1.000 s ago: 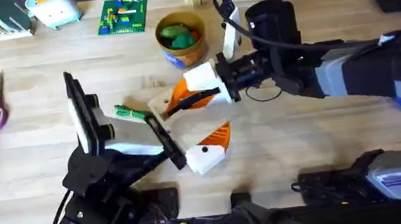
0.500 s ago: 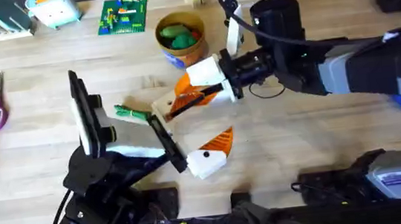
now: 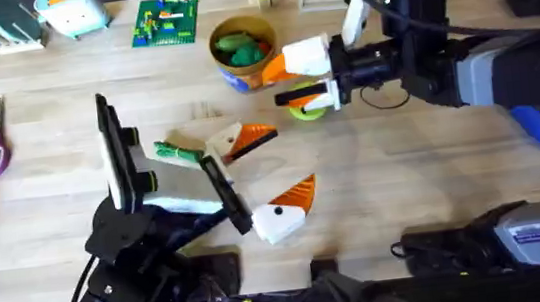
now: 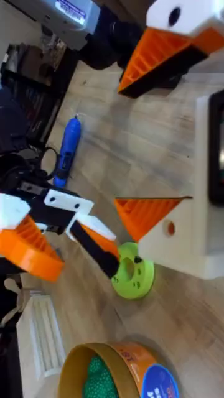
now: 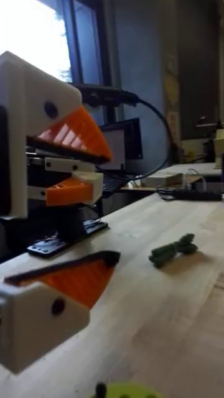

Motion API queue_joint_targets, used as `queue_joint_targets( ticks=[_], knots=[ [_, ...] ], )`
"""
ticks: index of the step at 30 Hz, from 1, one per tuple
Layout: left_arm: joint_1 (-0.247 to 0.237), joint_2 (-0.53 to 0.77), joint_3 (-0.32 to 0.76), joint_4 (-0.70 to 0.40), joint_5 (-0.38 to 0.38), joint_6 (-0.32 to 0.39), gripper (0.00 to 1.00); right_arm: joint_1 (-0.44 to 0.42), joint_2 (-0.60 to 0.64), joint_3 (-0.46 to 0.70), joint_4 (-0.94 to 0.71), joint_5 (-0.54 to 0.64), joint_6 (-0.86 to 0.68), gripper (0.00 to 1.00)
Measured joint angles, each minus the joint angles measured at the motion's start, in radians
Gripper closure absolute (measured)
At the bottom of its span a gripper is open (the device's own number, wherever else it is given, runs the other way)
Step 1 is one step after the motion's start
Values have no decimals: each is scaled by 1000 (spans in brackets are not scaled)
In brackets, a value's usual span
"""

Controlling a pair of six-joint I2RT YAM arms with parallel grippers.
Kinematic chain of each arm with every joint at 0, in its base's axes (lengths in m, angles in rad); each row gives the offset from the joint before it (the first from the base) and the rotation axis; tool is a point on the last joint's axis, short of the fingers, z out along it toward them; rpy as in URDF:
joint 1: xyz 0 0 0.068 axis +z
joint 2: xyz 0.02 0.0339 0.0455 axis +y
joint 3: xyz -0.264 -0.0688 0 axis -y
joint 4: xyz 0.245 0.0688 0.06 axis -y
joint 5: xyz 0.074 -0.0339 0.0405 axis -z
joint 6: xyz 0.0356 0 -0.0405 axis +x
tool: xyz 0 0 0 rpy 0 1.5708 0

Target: Pick up the gripper from the table and insert it into the empty holder that is missing its gripper. Then pick up a screw, insert it into the mounting hole, and use the screwdriver to tighten it. Finally, clean up the table by picking up the vegetable and placing it into the bucket.

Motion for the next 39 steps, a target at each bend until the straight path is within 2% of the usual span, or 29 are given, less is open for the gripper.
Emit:
queue_joint_targets(
  ticks=[1,2,3,8,10,13,17,22,25,29,32,36,39],
  knots=[
    [0,0,0,0,0,0,8,-30,0,0,0,3,-18,115],
    [0,0,0,0,0,0,8,-55,0,0,0,6,-40,50],
    [0,0,0,0,1,0,8,-80,0,1,0,10,-62,29],
    [0,0,0,0,3,0,8,-143,-17,29,-73,75,-216,17],
    [0,0,0,0,3,0,8,-144,-44,44,-156,119,-293,16],
    [0,0,0,0,3,0,8,-135,-106,78,-368,221,-438,15],
    [0,0,0,0,3,0,8,-77,-196,119,-613,427,-636,12],
    [0,0,0,0,3,0,8,44,-239,131,-770,702,-845,11],
    [0,0,0,0,3,0,8,114,-215,131,-811,817,-965,10],
    [0,0,0,0,3,0,7,174,-170,131,-793,894,-1067,10],
    [0,0,0,0,3,0,7,179,-138,131,-772,922,-1104,92],
    [0,0,0,0,3,0,7,178,-94,131,-721,941,-1125,274],
    [0,0,0,0,3,0,7,179,-72,131,-676,946,-1132,362]
  ],
)
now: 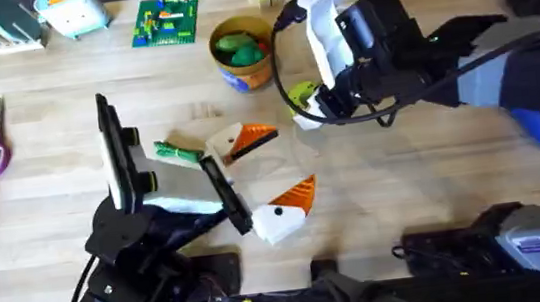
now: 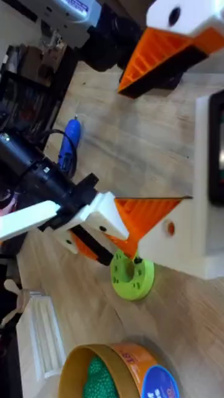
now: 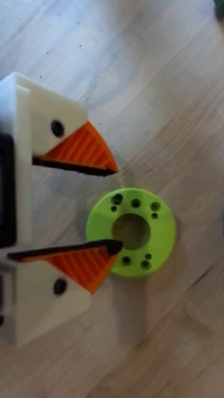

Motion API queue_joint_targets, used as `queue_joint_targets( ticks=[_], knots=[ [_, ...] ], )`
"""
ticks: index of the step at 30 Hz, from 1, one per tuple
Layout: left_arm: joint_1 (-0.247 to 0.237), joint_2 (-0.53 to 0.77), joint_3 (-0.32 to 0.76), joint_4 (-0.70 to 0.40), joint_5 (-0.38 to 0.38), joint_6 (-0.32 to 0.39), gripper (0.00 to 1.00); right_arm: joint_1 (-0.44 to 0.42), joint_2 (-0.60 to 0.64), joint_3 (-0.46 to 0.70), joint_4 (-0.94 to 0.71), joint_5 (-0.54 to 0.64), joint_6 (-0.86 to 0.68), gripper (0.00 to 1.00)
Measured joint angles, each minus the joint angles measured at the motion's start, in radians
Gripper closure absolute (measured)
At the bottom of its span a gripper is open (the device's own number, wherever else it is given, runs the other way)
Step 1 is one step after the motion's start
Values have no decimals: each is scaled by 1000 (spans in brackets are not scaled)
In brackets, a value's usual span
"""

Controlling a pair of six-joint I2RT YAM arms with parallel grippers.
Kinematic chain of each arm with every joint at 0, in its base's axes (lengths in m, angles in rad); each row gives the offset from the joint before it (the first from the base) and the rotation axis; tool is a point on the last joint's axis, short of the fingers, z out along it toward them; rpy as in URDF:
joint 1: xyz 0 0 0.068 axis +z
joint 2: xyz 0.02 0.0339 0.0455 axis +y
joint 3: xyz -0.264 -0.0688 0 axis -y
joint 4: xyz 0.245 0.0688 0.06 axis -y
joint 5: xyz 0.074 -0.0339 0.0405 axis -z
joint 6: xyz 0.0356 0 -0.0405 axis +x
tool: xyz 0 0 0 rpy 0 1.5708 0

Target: Pick up the gripper from the table and insert it into the empty holder that is missing its gripper. Then pick up a screw, insert it into the mounting hole, and use the screwdriver to tighten it. Finally, clean up the table by picking up the vegetable and placing it into the bucket.

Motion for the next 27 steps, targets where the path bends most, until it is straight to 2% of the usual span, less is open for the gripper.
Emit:
queue_joint_targets(
  ticks=[3,5,7,15,27],
  knots=[
    [0,0,0,0,0,0,8,5,14,0,41,4,-3,477],
    [0,0,0,0,0,0,8,12,22,0,65,5,-7,594],
    [0,0,0,0,0,0,8,19,32,0,84,5,-6,643],
    [0,0,0,0,0,0,9,55,95,0,81,2,-6,645],
    [0,0,0,0,0,0,8,56,96,0,83,3,-6,678]
  ],
)
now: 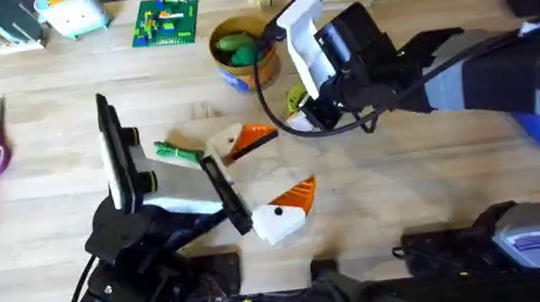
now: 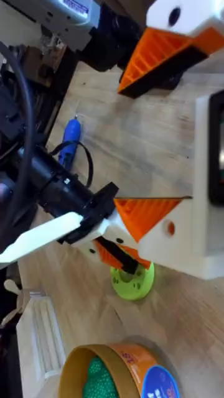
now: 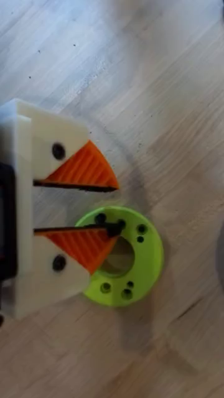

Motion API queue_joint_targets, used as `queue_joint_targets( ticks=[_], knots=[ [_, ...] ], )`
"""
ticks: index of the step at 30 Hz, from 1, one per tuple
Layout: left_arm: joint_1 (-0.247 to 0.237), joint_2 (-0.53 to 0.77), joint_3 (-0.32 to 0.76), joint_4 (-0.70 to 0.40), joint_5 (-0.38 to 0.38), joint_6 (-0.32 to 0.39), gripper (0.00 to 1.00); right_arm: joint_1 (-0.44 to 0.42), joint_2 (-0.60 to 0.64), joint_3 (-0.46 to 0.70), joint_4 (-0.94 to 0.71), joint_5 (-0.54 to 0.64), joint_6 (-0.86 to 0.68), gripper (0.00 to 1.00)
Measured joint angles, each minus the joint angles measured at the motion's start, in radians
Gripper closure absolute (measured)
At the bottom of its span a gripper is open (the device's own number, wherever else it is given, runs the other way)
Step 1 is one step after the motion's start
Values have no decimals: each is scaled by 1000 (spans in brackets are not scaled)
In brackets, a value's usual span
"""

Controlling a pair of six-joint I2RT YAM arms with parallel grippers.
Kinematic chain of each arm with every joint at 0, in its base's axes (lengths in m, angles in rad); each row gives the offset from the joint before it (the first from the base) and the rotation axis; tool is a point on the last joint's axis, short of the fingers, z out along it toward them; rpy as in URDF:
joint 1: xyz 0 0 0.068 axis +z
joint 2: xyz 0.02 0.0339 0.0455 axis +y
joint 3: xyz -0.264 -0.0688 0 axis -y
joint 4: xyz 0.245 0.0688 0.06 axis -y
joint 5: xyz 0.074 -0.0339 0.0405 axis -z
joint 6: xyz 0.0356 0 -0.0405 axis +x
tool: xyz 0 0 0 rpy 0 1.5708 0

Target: Pick up the gripper from the table and insert it into the empty holder that is missing its gripper. Then pick up a screw, insert it into the mounting hole, and use the screwdriver to tighten it. Finally, clean up the table by picking up the vegetable and placing it into the bucket.

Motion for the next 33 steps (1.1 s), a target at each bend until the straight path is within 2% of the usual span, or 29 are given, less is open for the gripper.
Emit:
queue_joint_targets(
  ticks=[23,33],
  knots=[
    [0,0,0,0,2,0,8,0,-1,24,-61,34,0,671],
    [0,0,0,0,2,0,9,0,-40,37,-114,37,0,658]
  ],
)
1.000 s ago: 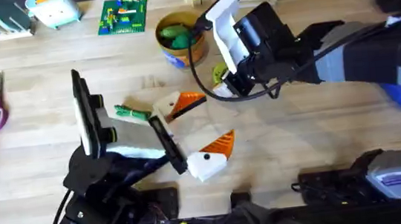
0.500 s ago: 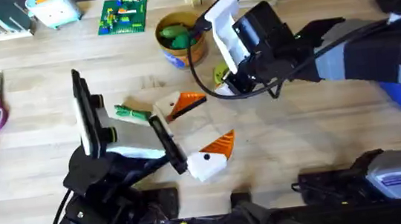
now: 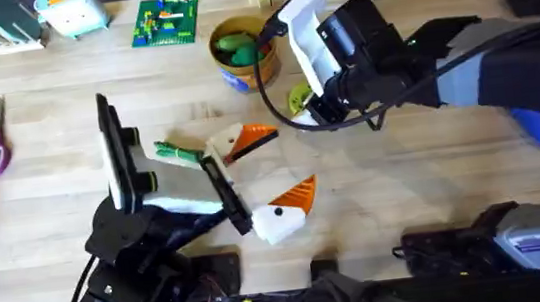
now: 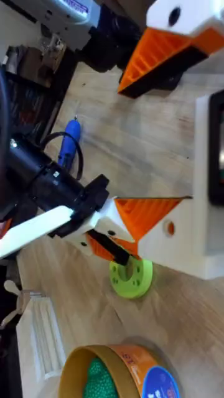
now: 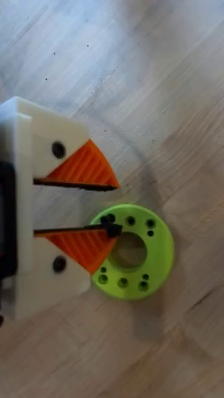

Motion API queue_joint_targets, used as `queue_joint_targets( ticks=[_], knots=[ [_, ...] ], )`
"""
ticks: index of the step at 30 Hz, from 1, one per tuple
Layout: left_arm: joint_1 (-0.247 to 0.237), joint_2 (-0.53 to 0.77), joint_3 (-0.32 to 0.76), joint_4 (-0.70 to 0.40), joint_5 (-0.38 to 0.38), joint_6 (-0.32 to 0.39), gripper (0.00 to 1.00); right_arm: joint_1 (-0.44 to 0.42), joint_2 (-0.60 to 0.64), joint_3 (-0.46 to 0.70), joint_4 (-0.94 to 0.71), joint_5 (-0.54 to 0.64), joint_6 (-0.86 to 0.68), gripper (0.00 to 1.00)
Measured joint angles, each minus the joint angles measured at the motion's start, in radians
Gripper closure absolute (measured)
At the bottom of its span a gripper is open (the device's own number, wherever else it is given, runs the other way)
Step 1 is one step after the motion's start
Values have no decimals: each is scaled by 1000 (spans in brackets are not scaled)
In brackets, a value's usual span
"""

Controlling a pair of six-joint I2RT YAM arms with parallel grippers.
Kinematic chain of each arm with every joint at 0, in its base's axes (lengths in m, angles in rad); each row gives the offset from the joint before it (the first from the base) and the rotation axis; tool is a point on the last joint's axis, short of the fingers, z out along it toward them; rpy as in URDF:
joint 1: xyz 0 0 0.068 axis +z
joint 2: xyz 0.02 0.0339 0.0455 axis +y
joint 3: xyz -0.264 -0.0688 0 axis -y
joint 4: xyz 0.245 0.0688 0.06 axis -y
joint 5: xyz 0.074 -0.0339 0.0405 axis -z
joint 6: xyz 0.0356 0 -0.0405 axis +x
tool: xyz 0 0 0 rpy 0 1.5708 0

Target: Pick up the gripper from the table and insert it into the empty holder that is missing its gripper. Then pick up a screw, insert it into the mounting hole, and use the screwdriver to tighten it. Finally, clean up the table by picking up the vegetable and placing it into the bucket.

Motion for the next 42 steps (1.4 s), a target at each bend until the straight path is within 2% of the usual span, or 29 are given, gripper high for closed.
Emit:
queue_joint_targets(
  ticks=[20,27,32,42],
  knots=[
    [0,0,0,0,0,0,9,0,43,2,3,8,-8,638],
    [0,0,0,0,0,0,8,0,43,3,4,15,-8,786],
    [0,0,0,0,0,0,8,0,43,4,9,16,-11,982],
    [0,0,0,0,0,0,8,0,16,41,-17,18,-11,994]
  ],
)
